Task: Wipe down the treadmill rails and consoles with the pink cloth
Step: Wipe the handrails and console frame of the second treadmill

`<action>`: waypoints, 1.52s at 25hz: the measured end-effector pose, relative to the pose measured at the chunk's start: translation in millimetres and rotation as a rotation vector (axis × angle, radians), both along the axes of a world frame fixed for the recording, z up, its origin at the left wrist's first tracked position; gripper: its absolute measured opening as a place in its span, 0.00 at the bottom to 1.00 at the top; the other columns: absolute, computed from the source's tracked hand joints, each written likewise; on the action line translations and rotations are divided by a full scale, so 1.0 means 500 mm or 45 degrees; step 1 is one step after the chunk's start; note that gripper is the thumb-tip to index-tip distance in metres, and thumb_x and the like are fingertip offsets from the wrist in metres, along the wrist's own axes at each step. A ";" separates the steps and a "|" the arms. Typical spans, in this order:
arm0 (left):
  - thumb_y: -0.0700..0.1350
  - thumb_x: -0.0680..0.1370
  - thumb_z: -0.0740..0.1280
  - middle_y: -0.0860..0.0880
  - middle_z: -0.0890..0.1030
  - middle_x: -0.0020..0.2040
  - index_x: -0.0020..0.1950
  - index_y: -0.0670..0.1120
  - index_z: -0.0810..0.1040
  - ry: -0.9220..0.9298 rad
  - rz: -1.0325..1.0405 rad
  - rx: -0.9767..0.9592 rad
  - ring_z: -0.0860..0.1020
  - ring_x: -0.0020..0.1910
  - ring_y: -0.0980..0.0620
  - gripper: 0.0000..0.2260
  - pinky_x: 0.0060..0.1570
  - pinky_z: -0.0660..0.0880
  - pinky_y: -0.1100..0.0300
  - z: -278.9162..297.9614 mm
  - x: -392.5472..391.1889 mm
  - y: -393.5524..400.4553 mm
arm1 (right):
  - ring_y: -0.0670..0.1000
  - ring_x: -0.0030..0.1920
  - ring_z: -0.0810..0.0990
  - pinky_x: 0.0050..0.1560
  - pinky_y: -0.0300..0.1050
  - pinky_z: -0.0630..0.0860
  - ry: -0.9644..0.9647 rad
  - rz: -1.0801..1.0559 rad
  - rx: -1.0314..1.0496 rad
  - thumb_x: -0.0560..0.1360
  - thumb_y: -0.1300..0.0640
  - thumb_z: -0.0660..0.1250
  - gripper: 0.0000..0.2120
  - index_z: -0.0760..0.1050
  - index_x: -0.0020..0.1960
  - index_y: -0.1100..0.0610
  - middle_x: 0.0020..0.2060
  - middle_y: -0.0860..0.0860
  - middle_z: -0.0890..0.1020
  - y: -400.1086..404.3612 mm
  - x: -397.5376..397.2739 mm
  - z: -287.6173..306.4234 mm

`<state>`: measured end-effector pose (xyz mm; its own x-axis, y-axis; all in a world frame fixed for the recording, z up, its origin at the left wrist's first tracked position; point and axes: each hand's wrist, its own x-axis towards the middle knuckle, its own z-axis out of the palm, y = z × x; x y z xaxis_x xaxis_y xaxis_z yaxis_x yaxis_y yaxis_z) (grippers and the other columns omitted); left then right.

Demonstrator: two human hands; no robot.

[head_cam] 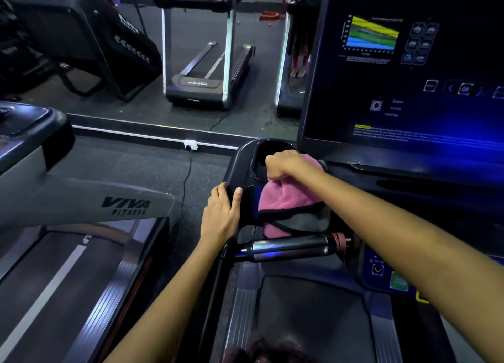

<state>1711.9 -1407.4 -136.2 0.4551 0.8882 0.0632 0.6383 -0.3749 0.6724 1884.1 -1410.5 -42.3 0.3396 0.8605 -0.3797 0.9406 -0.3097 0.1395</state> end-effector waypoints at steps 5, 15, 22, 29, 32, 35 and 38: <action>0.59 0.79 0.48 0.45 0.66 0.70 0.72 0.42 0.61 0.039 0.011 0.013 0.67 0.67 0.43 0.28 0.63 0.64 0.47 0.000 -0.003 0.000 | 0.57 0.67 0.71 0.60 0.55 0.71 -0.473 0.060 -0.317 0.79 0.53 0.59 0.19 0.68 0.69 0.54 0.67 0.50 0.72 0.009 -0.042 -0.017; 0.64 0.76 0.45 0.43 0.71 0.64 0.68 0.42 0.65 0.043 0.036 0.018 0.70 0.62 0.40 0.32 0.60 0.66 0.46 -0.009 -0.006 0.010 | 0.55 0.57 0.78 0.50 0.46 0.72 -0.495 0.060 -0.002 0.77 0.61 0.57 0.15 0.75 0.61 0.55 0.58 0.49 0.78 -0.025 -0.056 -0.054; 0.54 0.81 0.51 0.42 0.61 0.73 0.74 0.45 0.59 0.402 -0.060 0.123 0.62 0.70 0.40 0.23 0.66 0.59 0.45 0.010 0.079 0.084 | 0.56 0.53 0.79 0.48 0.47 0.74 0.152 0.053 0.470 0.75 0.58 0.61 0.12 0.80 0.53 0.51 0.50 0.52 0.82 -0.058 0.011 -0.063; 0.48 0.82 0.51 0.50 0.52 0.77 0.76 0.48 0.56 0.296 -0.275 0.041 0.56 0.74 0.44 0.22 0.69 0.58 0.44 -0.007 0.150 0.194 | 0.56 0.47 0.80 0.40 0.44 0.75 0.299 -0.074 0.609 0.69 0.63 0.61 0.15 0.82 0.46 0.48 0.43 0.49 0.83 -0.007 0.004 -0.076; 0.48 0.82 0.52 0.49 0.53 0.77 0.76 0.47 0.57 0.246 -0.222 0.091 0.58 0.73 0.44 0.22 0.68 0.61 0.44 -0.020 0.156 0.194 | 0.57 0.53 0.79 0.48 0.45 0.77 0.438 -0.353 0.706 0.74 0.55 0.65 0.11 0.81 0.53 0.46 0.51 0.51 0.83 0.037 0.013 -0.079; 0.47 0.82 0.53 0.49 0.52 0.77 0.76 0.46 0.55 0.230 -0.187 0.054 0.57 0.74 0.46 0.22 0.67 0.62 0.44 -0.018 0.158 0.196 | 0.60 0.57 0.77 0.52 0.50 0.74 0.471 -0.490 0.680 0.74 0.54 0.66 0.14 0.77 0.59 0.50 0.55 0.55 0.80 0.054 0.019 -0.077; 0.48 0.82 0.52 0.49 0.52 0.77 0.76 0.45 0.54 0.234 -0.197 0.062 0.56 0.74 0.46 0.23 0.68 0.60 0.44 -0.023 0.160 0.196 | 0.60 0.54 0.78 0.47 0.48 0.73 0.435 -0.317 0.618 0.72 0.57 0.66 0.14 0.73 0.57 0.51 0.53 0.55 0.80 0.028 0.021 -0.080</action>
